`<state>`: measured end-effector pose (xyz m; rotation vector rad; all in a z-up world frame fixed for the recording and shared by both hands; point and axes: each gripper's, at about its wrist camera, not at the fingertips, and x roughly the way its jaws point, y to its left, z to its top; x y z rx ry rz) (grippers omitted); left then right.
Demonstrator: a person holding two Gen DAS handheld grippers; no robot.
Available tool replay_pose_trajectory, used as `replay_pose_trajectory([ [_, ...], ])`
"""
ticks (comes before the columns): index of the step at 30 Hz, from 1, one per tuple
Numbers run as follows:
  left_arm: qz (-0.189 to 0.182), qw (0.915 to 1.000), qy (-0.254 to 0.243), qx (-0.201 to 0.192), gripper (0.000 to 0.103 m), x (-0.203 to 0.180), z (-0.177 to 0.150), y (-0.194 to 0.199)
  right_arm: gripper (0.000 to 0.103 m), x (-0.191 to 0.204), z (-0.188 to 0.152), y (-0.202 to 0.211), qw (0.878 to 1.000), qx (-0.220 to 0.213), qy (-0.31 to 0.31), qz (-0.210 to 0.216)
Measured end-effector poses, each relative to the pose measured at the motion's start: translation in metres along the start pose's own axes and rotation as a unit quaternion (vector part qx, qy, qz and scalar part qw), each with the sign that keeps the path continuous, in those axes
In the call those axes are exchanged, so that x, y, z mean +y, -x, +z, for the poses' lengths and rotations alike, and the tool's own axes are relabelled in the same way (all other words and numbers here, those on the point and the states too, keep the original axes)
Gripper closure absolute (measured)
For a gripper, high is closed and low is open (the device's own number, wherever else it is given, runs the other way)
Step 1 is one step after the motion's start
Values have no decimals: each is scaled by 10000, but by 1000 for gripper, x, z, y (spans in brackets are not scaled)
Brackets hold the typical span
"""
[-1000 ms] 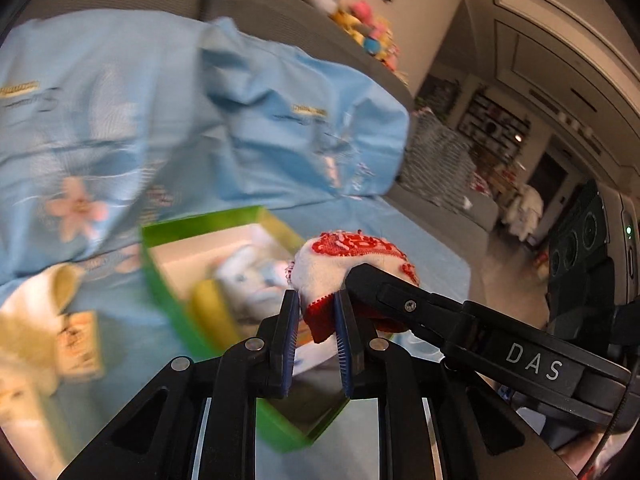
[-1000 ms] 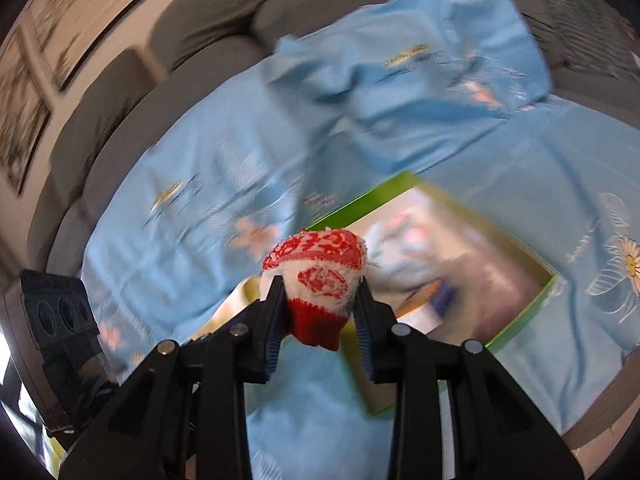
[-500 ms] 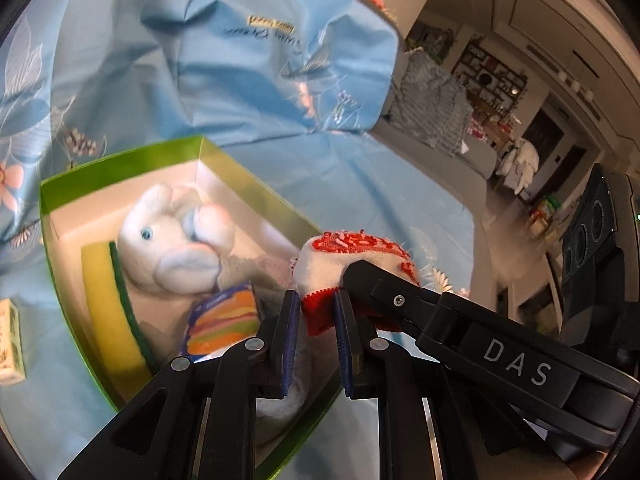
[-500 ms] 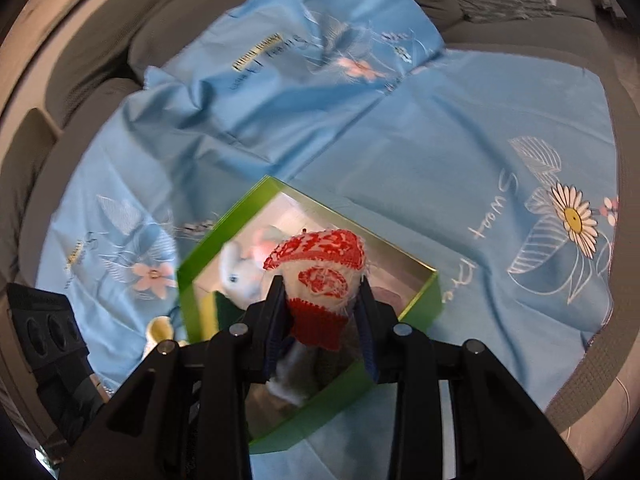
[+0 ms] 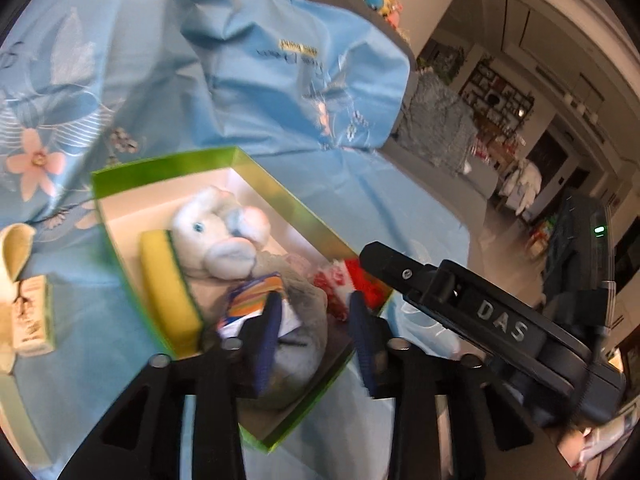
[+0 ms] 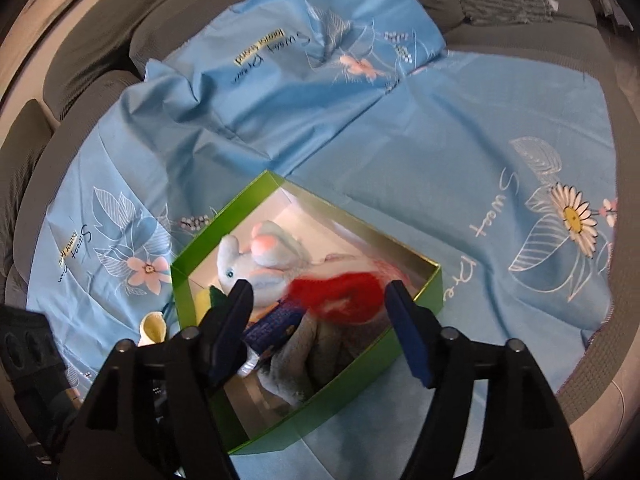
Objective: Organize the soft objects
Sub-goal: 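Carry the sock with the right tool and release it into the green box, then move the right tool to the cream fluffy towel and grasp it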
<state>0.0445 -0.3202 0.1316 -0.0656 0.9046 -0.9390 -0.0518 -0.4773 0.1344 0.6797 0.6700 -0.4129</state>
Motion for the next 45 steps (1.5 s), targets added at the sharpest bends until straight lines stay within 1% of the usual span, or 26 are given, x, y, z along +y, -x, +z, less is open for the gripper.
replay_pose_trajectory([
  [2, 10, 9998, 128, -129, 51, 8, -2, 21, 22, 7, -1, 7, 9999, -94, 41, -19],
  [3, 45, 9996, 188, -189, 48, 13, -3, 30, 20, 12, -2, 10, 9999, -123, 93, 14],
  [4, 88, 9993, 254, -254, 40, 18, -6, 40, 19, 16, -3, 13, 9998, -146, 141, 59],
  [5, 158, 9988, 338, -318, 34, 25, -9, 52, 14, 20, -4, 17, 9995, -190, 192, 140],
  [8, 448, 9953, 617, -589, 29, 48, -21, 91, 5, 35, -10, 26, 9986, -300, 289, 340],
  [10, 661, 9919, 807, -728, 25, 65, -30, 114, 2, 46, -15, 30, 9978, -341, 386, 414],
  [11, 812, 9886, 949, -840, 25, 77, -38, 130, 1, 53, -18, 31, 9973, -344, 459, 459],
  [13, 1059, 9829, 1149, -978, 25, 94, -50, 150, 1, 66, -25, 32, 9961, -319, 627, 530],
  [16, 1521, 9711, 1455, -1125, 25, 128, -78, 184, 1, 89, -36, 30, 9933, -236, 925, 645],
  [19, 2231, 9503, 1764, -1264, 25, 162, -107, 213, 1, 109, -49, 26, 9908, -93, 1155, 705],
  [20, 2452, 9412, 1899, -1338, 25, 173, -118, 220, 1, 119, -54, 23, 9894, -27, 1261, 721],
  [21, 2614, 9320, 2063, -1435, 25, 184, -129, 226, 1, 127, -59, 20, 9881, 35, 1348, 734],
  [22, 2709, 9255, 2172, -1513, 25, 192, -140, 229, 1, 138, -65, 16, 9863, 128, 1455, 772],
  [23, 2780, 9212, 2256, -1523, 25, 202, -152, 229, 1, 147, -70, 13, 9843, 209, 1546, 821],
  [25, 2806, 9173, 2457, -1396, 25, 218, -166, 226, 1, 169, -83, 5, 9766, 412, 1836, 1037],
  [27, 2704, 9145, 2740, -1242, 25, 236, -179, 224, 1, 193, -97, -6, 9684, 687, 2052, 1237],
  [29, 2792, 9063, 2981, -1087, 25, 247, -185, 223, 1, 214, -108, -20, 9599, 1044, 2188, 1405],
  [31, 2887, 8998, 3073, -1125, 25, 249, -189, 229, 1, 238, -118, -38, 9478, 1408, 2381, 1586],
  [33, 2863, 8987, 3077, -1250, 25, 248, -190, 234, 1, 266, -128, -60, 9368, 1734, 2583, 1599],
  [37, 2966, 8926, 3158, -1244, 25, 254, -192, 237, 1, 318, -140, -111, 9209, 2244, 2852, 1425],
  [38, 2949, 8920, 3187, -1256, 25, 255, -192, 239, 1, 333, -146, -126, 9140, 2410, 2921, 1454],
  [40, 2854, 8932, 3221, -1302, 25, 257, -194, 241, 3, 349, -157, -146, 8971, 2820, 2983, 1633],
  [41, 2808, 8938, 3235, -1325, 25, 258, -194, 242, 3, 354, -164, -157, 8917, 3019, 2993, 1551],
  [42, 2788, 8941, 3241, -1338, 25, 259, -194, 243, 4, 357, -170, -165, 8901, 3099, 3046, 1377],
  [43, 2777, 8939, 3253, -1344, 25, 260, -194, 244, 8, 360, -177, -173, 8889, 3076, 3176, 1198],
  [45, 2768, 8928, 3291, -1340, 25, 262, -195, 245, 31, 362, -186, -183, 8847, 3009, 3437, 936],
])
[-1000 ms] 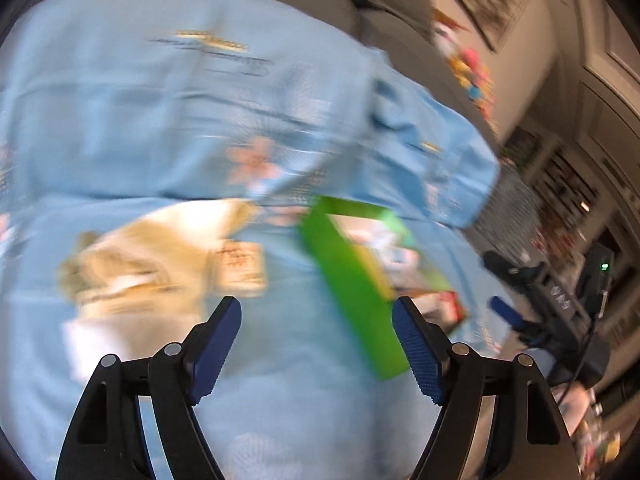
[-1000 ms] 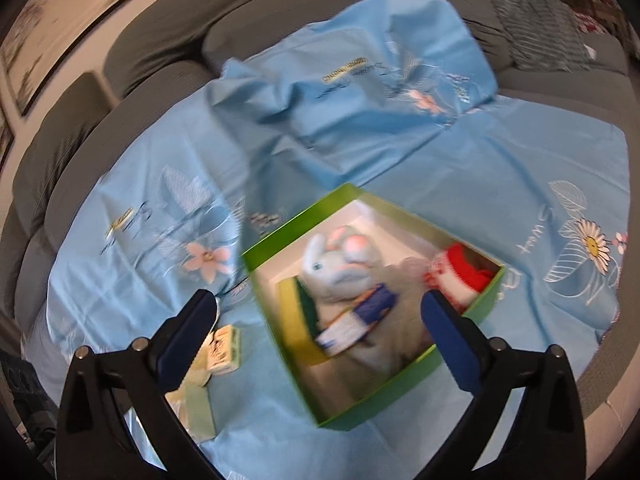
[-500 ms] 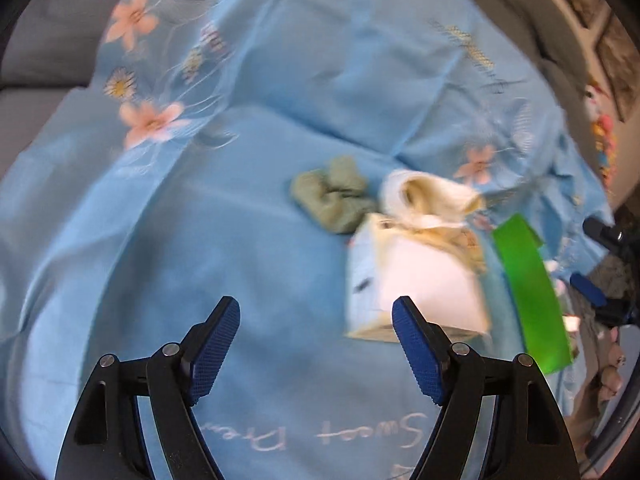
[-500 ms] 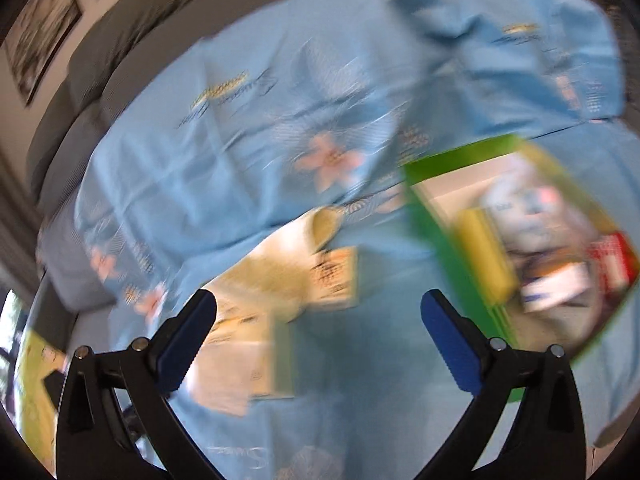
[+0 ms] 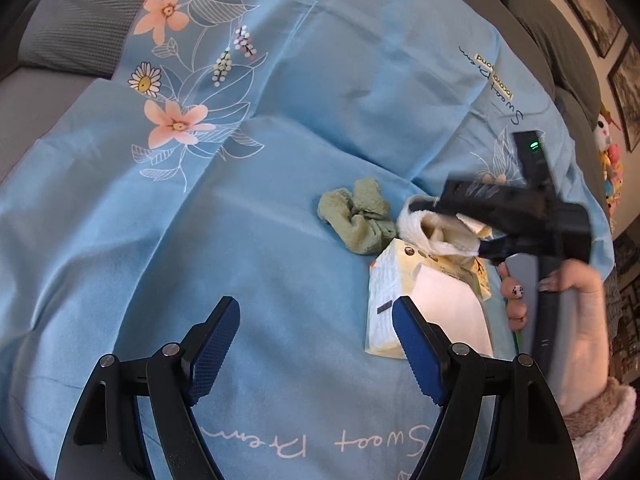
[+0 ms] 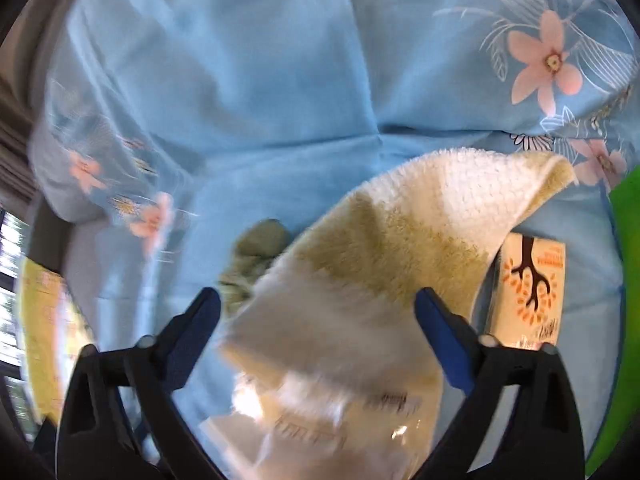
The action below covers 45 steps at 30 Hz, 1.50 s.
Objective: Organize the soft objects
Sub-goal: 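Move the right tool to the cream fluffy towel and grasp it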
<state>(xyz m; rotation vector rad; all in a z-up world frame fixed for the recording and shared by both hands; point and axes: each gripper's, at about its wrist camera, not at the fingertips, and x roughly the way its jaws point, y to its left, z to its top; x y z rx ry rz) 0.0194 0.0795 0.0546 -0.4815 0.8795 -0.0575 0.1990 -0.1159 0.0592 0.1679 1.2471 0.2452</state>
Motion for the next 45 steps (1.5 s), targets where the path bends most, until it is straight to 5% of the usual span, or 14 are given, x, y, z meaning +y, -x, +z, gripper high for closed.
replay_pose_trajectory([
  [2, -27, 10000, 52, 7, 25, 1, 1, 0, 89, -2, 0, -11, 9997, 171, 78, -130],
  [7, -116, 9999, 21, -115, 25, -2, -1, 7, 93, -12, 3, 36, 9990, -403, -185, 106],
  [12, -233, 9997, -36, -34, 25, -7, -2, 14, 93, -8, -6, 146, 9903, -1370, -23, 221],
  [16, -435, 9989, -131, -100, 25, -17, -7, 37, 93, 2, -46, 235, 9788, -1981, 230, 458],
  [23, -562, 9983, -74, -130, 25, -14, -28, 82, 90, 5, -139, 299, 9765, -1905, 671, 753],
  [27, -628, 9980, -114, -35, 25, -11, -40, 100, 89, 2, -187, 281, 9825, -1357, 748, 1032],
  [33, -483, 9984, -199, 195, 25, -6, -56, 102, 89, -2, -227, 171, 9877, 106, 254, 1539],
  [42, -607, 9932, -579, 802, 24, -25, -80, 70, 86, -22, -210, 87, 9996, 131, 32, 256],
  [43, -688, 9916, -649, 883, 24, -30, -84, 65, 80, -27, -210, 85, 9996, 104, -25, 245],
  [45, -777, 9878, -801, 1091, 24, -44, -91, 51, 52, -36, -211, 85, 9997, 83, -151, 149],
])
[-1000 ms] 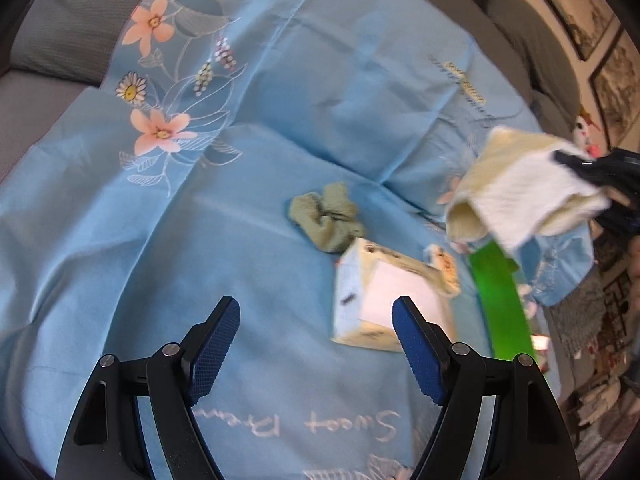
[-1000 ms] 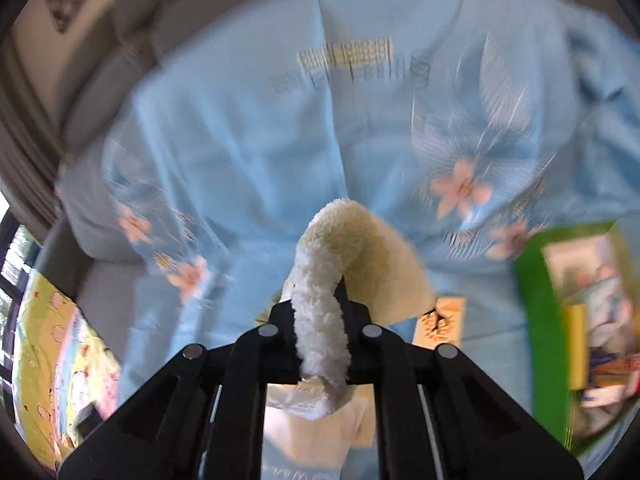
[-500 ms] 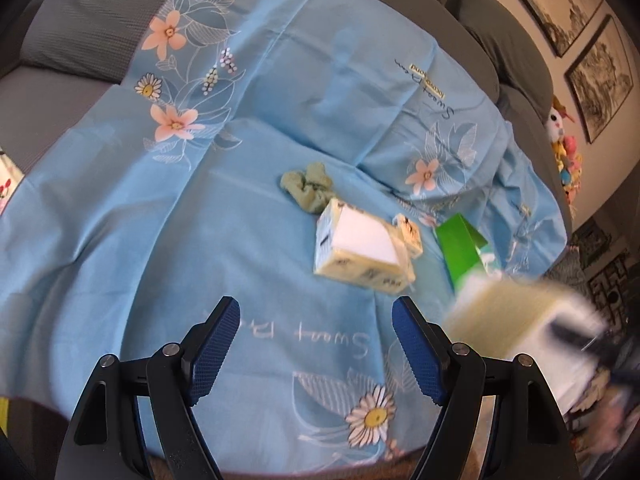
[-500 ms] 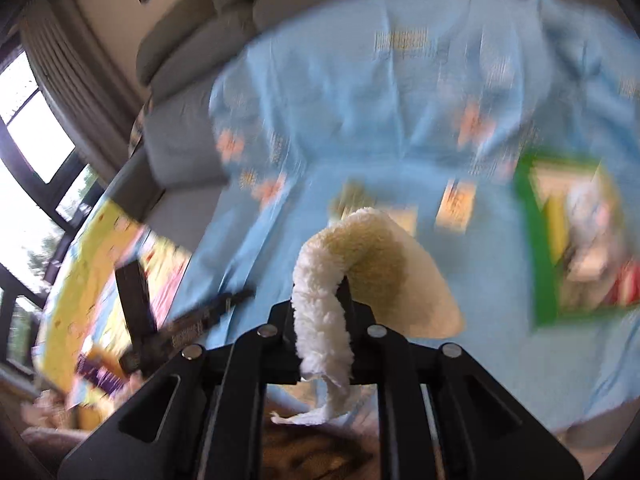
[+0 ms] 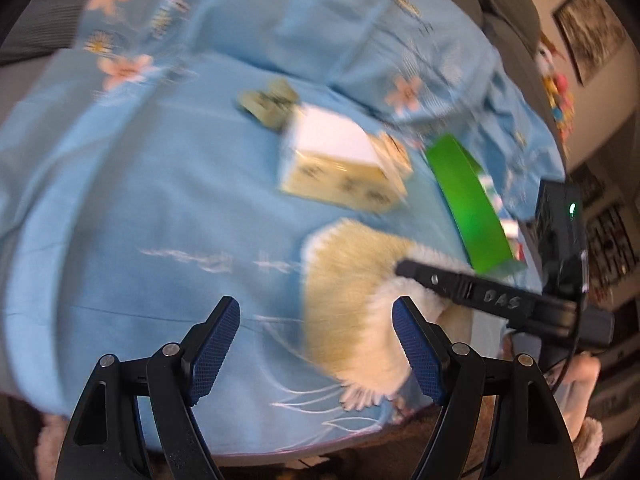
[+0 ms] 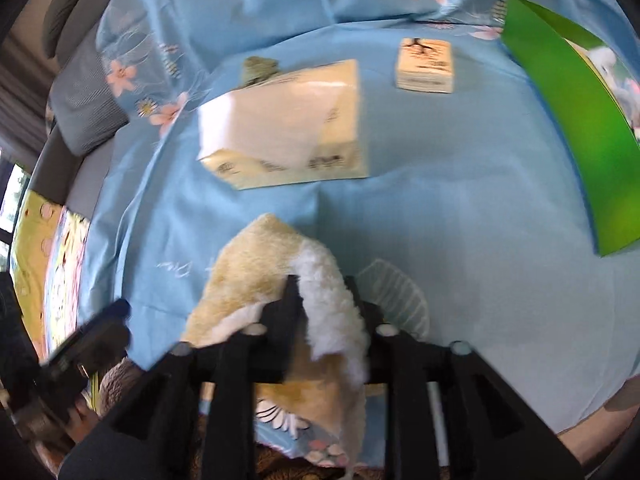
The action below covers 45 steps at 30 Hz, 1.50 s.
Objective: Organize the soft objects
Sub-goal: 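Move the right tool to the cream fluffy towel and grasp it, then carry the cream towel with the right tool and drop it into the green box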
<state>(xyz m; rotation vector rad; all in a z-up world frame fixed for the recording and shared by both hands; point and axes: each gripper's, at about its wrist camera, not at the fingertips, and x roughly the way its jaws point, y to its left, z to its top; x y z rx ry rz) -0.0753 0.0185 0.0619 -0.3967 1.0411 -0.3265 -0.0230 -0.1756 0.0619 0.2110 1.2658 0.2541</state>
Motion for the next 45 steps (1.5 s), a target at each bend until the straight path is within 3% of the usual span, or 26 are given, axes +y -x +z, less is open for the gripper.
replay_pose_trajectory([
  [1, -2, 10000, -50, 84, 24, -5, -1, -7, 29, -4, -1, 1, 10000, -36, -67, -53],
  [2, 19, 9998, -119, 170, 24, -10, -2, -16, 22, -9, -3, 5, 9998, -144, -155, -68],
  [5, 159, 9991, -219, 324, 24, -18, -4, -32, 22, -21, -10, 19, 9991, -229, -350, 103],
  [10, -26, 9984, -286, 482, 24, -28, -6, -45, 20, -34, -26, 26, 9953, -187, -732, 605],
  [13, 30, 9978, -292, 587, 25, -31, -7, -54, 20, -29, -32, 25, 9944, -169, -783, 682],
  [17, 165, 9975, -437, 536, 24, -38, -7, -57, 20, -20, -34, 46, 9945, -575, -679, 561],
  [22, 225, 9972, -515, 489, 25, -42, -7, -61, 20, -11, -29, 63, 9918, -828, -481, 842],
  [27, 245, 9972, -548, 446, 25, -44, -6, -64, 20, -15, -25, 33, 9945, -548, -517, 722],
  [29, 190, 9973, -559, 439, 33, -44, -6, -65, 20, -21, -24, 15, 9955, -392, -626, 589],
  [33, 251, 9964, -726, 355, 38, -49, -8, -68, 19, -28, -28, -1, 9957, -336, -724, 474],
  [34, 229, 9963, -757, 350, 45, -50, -9, -68, 19, -28, -28, -4, 9955, -307, -742, 506],
  [37, 41, 9965, -750, 363, 60, -54, -8, -71, 24, -25, -30, -4, 9966, -333, -606, 445],
  [41, 56, 9960, -828, 319, 65, -63, -6, -70, 48, -24, -31, -6, 9952, -296, -549, 759],
  [45, 58, 9951, -960, 216, 68, -76, 3, -62, 58, -31, -31, 1, 9891, -419, -817, 1150],
])
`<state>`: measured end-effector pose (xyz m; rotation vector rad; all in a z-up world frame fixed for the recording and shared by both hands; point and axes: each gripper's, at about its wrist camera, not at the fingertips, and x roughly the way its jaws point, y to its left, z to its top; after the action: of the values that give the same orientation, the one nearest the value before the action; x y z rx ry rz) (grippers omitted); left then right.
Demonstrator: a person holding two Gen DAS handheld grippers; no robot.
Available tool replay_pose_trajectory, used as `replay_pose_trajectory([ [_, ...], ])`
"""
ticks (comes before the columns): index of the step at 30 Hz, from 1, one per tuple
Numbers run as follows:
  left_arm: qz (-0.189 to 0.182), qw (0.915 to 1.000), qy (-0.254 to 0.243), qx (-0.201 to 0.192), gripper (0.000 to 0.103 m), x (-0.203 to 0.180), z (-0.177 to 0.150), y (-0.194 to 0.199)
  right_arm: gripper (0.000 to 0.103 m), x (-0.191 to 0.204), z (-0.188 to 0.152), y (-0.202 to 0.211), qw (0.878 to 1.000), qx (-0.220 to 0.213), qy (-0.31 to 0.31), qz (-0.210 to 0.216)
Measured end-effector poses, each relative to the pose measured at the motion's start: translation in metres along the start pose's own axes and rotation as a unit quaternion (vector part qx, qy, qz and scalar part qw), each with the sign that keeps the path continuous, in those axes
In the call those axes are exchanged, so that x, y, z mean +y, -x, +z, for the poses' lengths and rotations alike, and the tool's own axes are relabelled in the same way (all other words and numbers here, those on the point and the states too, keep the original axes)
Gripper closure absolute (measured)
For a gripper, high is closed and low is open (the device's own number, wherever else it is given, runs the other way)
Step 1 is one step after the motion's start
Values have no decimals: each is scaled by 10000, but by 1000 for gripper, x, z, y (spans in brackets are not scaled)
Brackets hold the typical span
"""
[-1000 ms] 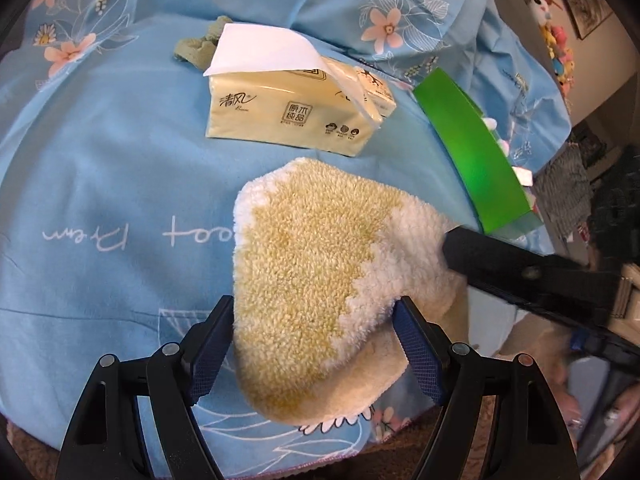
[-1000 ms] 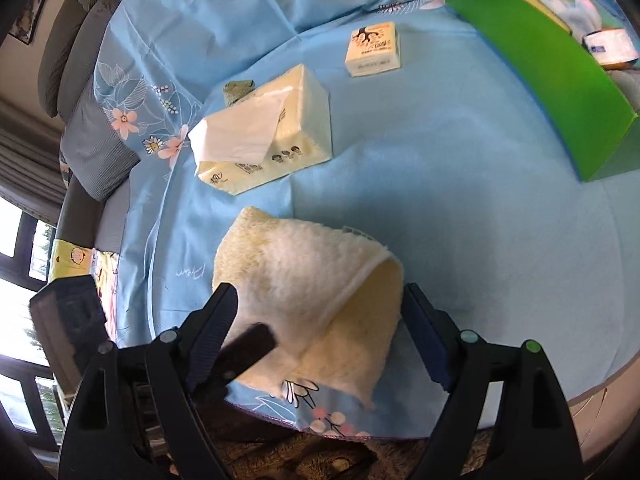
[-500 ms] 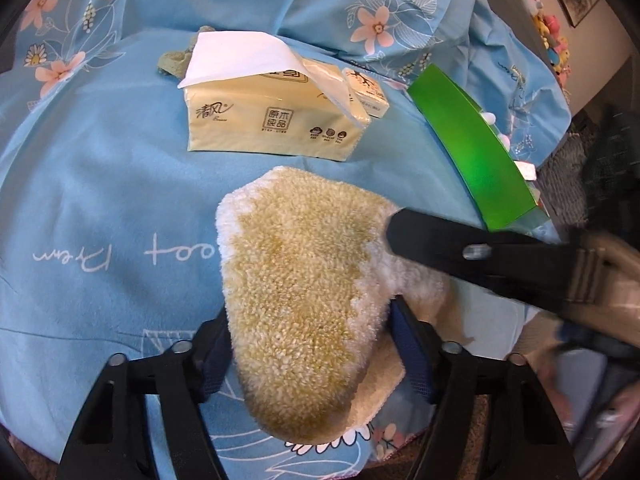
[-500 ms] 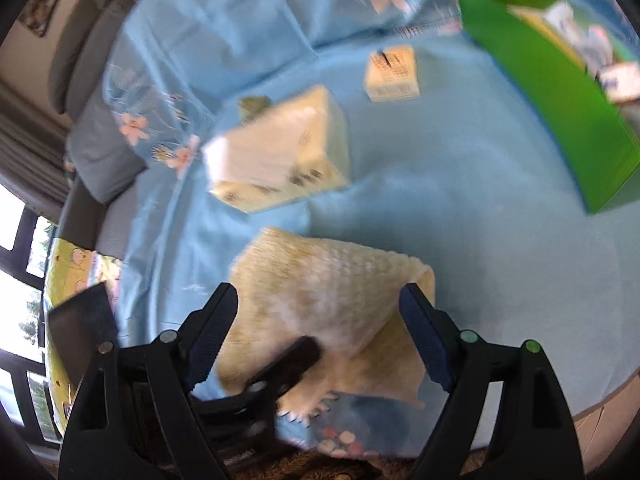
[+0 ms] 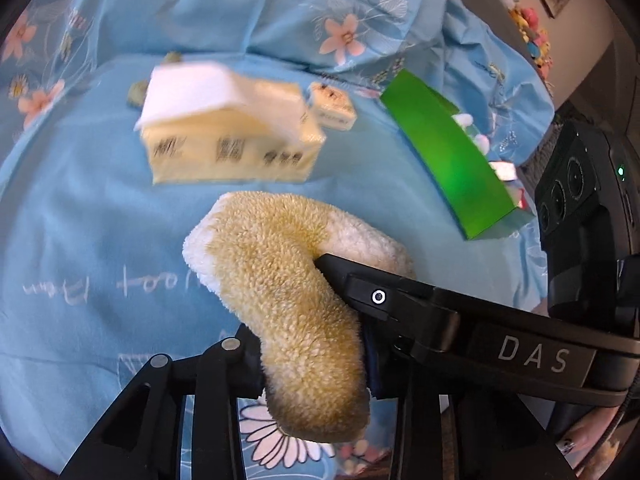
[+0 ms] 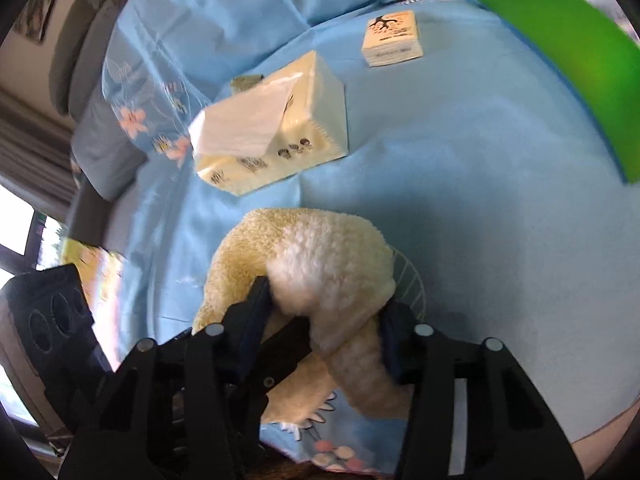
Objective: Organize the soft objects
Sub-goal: 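Carry the cream towel with the right tool and drop it into the green box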
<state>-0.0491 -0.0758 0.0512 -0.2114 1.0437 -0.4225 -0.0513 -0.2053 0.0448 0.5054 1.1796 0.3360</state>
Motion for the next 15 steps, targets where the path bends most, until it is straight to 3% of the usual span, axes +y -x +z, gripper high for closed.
replay_pose_trajectory([
  [7, -368, 9942, -749, -680, 68, -55, 47, 25, 58, 4, 24, 66, 9940, -1091, -103, 63],
  [15, -922, 9754, -1613, -1185, 68, -137, 124, 11, 57, -35, 84, 146, 9687, -2435, -464, -80],
])
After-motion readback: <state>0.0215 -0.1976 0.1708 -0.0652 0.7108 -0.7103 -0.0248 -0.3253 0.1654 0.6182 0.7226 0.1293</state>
